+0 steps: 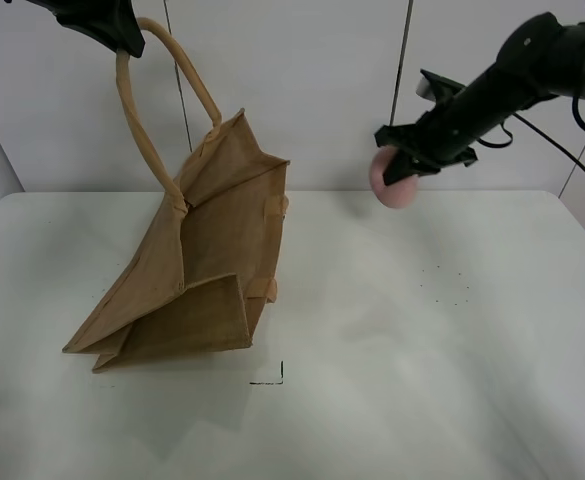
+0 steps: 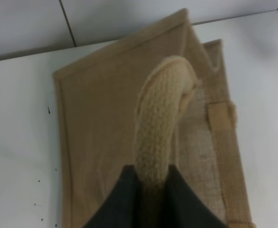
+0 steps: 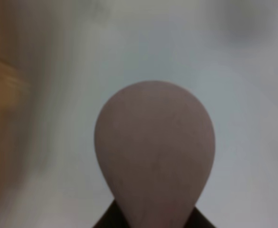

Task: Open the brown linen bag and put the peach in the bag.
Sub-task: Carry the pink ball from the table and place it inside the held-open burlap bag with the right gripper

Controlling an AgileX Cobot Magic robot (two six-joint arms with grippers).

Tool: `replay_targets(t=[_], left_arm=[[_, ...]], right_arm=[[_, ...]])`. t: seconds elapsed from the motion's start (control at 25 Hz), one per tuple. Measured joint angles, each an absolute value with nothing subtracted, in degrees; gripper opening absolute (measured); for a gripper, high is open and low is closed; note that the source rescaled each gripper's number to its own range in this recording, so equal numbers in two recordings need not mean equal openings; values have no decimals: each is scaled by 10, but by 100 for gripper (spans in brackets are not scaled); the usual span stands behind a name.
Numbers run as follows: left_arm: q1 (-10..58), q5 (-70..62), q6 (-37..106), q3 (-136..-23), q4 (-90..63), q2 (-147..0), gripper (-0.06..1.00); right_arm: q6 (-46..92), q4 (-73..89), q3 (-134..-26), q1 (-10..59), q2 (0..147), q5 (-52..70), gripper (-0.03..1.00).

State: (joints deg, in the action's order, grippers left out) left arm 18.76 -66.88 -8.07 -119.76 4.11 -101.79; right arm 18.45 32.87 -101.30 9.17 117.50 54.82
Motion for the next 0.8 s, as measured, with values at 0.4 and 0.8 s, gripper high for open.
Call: replay_targets(t=[0.4,0.8], left_arm=[[188,-669,-77,-1198,41,-1018,0],[188,-669,-77,-1198,41,-1018,0]], right_arm=[[302,347,-1055,282,1188,473,0],[399,359,-1055,346,1304,390,0]])
